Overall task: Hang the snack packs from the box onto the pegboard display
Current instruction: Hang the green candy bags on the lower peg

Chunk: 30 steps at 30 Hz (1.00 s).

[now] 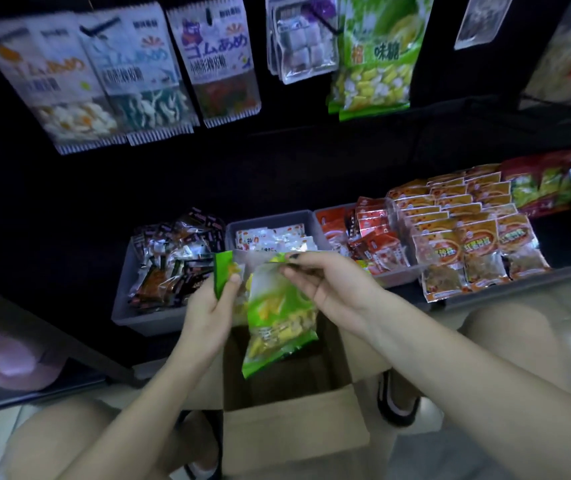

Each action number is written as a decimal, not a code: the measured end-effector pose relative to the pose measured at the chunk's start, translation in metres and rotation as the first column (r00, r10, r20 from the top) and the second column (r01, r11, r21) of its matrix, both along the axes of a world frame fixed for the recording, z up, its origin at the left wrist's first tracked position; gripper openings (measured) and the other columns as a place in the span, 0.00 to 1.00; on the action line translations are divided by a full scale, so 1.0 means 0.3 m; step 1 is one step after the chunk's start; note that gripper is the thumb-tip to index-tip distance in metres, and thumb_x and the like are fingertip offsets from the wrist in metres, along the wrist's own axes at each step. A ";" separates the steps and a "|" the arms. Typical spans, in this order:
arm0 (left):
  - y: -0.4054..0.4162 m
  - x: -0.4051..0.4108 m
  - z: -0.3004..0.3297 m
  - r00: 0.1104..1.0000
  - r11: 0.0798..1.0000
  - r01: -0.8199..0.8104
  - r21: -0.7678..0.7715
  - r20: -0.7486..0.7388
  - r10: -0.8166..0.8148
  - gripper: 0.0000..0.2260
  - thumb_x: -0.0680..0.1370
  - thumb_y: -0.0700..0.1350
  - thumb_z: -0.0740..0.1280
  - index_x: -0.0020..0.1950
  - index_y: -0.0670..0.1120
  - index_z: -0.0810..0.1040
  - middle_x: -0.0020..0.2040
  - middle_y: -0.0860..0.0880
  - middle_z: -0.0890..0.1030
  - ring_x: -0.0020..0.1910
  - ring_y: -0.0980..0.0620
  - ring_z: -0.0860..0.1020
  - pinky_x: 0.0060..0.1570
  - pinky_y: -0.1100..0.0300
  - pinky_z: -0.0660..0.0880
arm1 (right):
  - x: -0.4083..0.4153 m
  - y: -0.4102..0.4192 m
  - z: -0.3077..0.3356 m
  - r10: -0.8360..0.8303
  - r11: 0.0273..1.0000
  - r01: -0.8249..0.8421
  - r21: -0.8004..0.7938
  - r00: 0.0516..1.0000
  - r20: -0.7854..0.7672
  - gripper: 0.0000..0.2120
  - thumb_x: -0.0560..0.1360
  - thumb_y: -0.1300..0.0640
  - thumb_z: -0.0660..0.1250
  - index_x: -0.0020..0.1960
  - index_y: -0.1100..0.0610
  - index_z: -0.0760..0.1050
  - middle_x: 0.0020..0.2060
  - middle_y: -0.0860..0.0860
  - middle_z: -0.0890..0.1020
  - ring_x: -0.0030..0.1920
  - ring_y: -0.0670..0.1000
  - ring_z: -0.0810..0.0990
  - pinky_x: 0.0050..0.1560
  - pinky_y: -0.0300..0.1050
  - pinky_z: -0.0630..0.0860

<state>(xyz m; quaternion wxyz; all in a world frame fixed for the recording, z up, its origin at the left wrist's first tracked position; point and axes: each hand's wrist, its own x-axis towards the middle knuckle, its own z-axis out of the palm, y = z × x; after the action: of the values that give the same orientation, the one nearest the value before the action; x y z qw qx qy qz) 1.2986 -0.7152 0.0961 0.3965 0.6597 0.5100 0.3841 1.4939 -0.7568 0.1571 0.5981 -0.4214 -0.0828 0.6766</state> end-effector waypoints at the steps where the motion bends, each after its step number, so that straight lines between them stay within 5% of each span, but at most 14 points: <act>1: -0.021 0.025 0.012 1.000 0.999 -0.009 0.032 -0.005 0.009 0.13 0.87 0.47 0.60 0.45 0.50 0.79 0.41 0.48 0.82 0.41 0.57 0.81 0.42 0.60 0.73 | -0.005 0.010 0.012 -0.036 0.999 0.036 -0.002 0.999 -0.027 0.05 0.80 0.72 0.63 0.49 0.70 0.79 0.41 0.62 0.85 0.39 0.53 0.87 0.39 0.39 0.84; 3: -0.063 0.073 0.037 0.999 0.996 -0.015 0.091 0.039 0.012 0.15 0.87 0.50 0.58 0.45 0.50 0.78 0.40 0.45 0.82 0.40 0.50 0.80 0.40 0.56 0.72 | -0.014 0.024 0.032 -0.103 0.995 0.103 -0.005 0.992 -0.067 0.05 0.79 0.73 0.64 0.48 0.70 0.78 0.40 0.62 0.84 0.38 0.53 0.87 0.38 0.39 0.84; 7: -0.101 0.153 0.064 1.000 0.963 -0.020 0.267 0.011 0.018 0.17 0.86 0.58 0.55 0.41 0.54 0.74 0.37 0.50 0.78 0.36 0.54 0.76 0.38 0.59 0.70 | -0.025 0.032 0.058 -0.192 0.981 0.192 -0.016 0.976 -0.099 0.05 0.79 0.72 0.66 0.44 0.68 0.78 0.37 0.59 0.83 0.36 0.51 0.86 0.37 0.38 0.83; 13: -0.081 0.234 0.084 0.993 0.950 -0.011 0.312 -0.105 0.046 0.26 0.79 0.64 0.60 0.36 0.43 0.74 0.29 0.50 0.74 0.30 0.48 0.73 0.32 0.47 0.71 | -0.032 0.022 0.102 -0.168 0.985 0.163 -0.054 0.980 -0.103 0.09 0.80 0.70 0.65 0.41 0.64 0.77 0.27 0.53 0.82 0.36 0.49 0.83 0.36 0.37 0.83; 20: -0.023 0.248 0.147 0.965 0.914 0.163 0.371 -0.254 -0.068 0.22 0.81 0.61 0.61 0.37 0.47 0.76 0.29 0.52 0.75 0.30 0.52 0.75 0.30 0.50 0.71 | 0.045 0.017 0.130 -0.182 0.981 0.189 0.051 0.975 -0.125 0.04 0.81 0.68 0.66 0.48 0.67 0.79 0.39 0.58 0.83 0.34 0.48 0.85 0.38 0.38 0.84; 26: 0.034 0.273 0.238 0.977 0.934 0.206 0.293 -0.109 -0.181 0.24 0.85 0.54 0.62 0.32 0.47 0.67 0.25 0.52 0.66 0.25 0.56 0.65 0.28 0.57 0.60 | 0.227 -0.034 0.128 -0.169 0.972 0.102 0.211 0.929 0.330 0.17 0.82 0.61 0.67 0.70 0.58 0.73 0.50 0.61 0.84 0.46 0.57 0.87 0.46 0.45 0.84; 30: 0.024 0.324 0.289 0.975 0.936 0.222 0.275 -0.096 -0.203 0.23 0.86 0.47 0.63 0.32 0.52 0.61 0.24 0.56 0.64 0.24 0.56 0.63 0.28 0.61 0.56 | 0.296 -0.104 0.088 -0.159 0.986 0.049 0.159 0.554 0.817 0.45 0.73 0.49 0.76 0.81 0.40 0.52 0.67 0.48 0.73 0.60 0.48 0.82 0.63 0.52 0.79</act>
<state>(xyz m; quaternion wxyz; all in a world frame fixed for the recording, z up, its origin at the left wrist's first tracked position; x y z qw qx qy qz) 1.3959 -0.7081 0.1829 0.3199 0.7731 0.3882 0.3863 1.5828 -0.7880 0.1834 0.5520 -0.6576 -0.3678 0.3572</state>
